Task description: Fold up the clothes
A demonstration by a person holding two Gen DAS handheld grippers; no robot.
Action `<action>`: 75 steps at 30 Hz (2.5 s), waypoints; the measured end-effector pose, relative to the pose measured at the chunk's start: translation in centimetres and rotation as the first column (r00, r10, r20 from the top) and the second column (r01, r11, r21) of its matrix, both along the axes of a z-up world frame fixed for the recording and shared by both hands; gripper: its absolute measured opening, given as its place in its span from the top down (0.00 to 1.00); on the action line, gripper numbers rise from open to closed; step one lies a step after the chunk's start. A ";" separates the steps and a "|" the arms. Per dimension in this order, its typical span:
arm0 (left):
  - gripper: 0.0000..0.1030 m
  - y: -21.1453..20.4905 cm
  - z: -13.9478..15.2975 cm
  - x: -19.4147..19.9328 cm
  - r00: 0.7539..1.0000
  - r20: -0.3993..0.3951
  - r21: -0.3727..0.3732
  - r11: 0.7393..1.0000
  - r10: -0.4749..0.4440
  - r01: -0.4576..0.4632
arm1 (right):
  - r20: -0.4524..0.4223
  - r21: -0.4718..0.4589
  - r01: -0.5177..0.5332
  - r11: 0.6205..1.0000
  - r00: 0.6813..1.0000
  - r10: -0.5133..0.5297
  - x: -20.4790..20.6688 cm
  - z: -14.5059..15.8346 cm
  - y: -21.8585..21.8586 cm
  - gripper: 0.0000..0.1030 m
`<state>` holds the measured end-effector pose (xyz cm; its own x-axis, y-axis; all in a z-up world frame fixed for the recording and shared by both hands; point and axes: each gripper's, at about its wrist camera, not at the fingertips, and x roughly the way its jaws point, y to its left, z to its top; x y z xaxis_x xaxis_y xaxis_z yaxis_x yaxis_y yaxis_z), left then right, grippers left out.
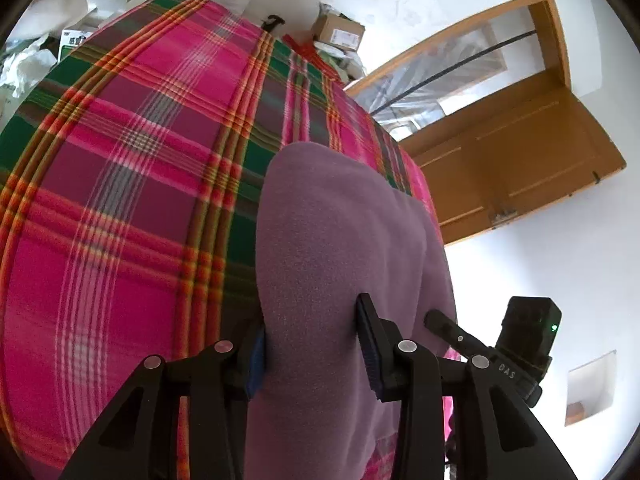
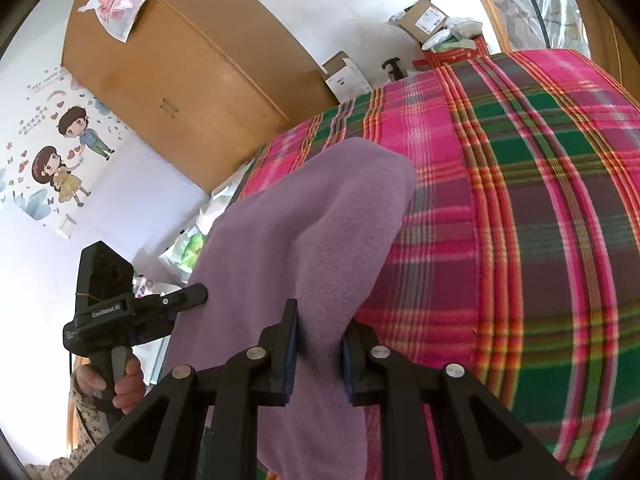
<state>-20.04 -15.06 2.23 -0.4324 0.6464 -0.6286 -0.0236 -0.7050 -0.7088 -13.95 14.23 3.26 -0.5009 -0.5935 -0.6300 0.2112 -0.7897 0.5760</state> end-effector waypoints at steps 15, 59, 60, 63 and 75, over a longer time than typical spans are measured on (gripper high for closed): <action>0.60 -2.4 -2.2 -2.8 0.999 0.043 -0.009 1.000 0.006 -0.006 | 0.031 0.047 0.029 0.999 0.999 -0.030 -2.4 -3.1 -0.5 0.80; 0.58 -0.9 0.4 11.0 0.971 -0.240 -0.295 0.952 0.014 -0.087 | -0.149 0.386 0.040 0.922 0.989 0.019 9.9 -1.8 -7.0 0.70; 0.58 -0.9 0.4 11.3 0.970 -0.242 -0.296 0.951 0.021 -0.095 | -0.141 0.382 0.043 0.923 0.990 0.012 10.2 -1.9 -6.9 0.70; 0.58 -0.7 0.3 12.3 0.967 -0.251 -0.313 0.943 0.034 -0.114 | -0.137 0.384 0.062 0.921 0.991 -0.009 11.5 -1.9 -6.8 0.70; 0.57 2.7 -0.5 15.8 0.978 -0.208 -0.472 0.877 -0.012 -0.089 | -0.103 0.512 0.115 0.851 0.992 -0.073 13.5 -3.1 -9.3 0.46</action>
<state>-4.25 -12.31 1.70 -0.5988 0.2706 -0.7538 -0.0936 -0.9584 -0.2697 -0.50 4.90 0.18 -0.5974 -0.1418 -0.7893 0.1476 -0.9869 0.0656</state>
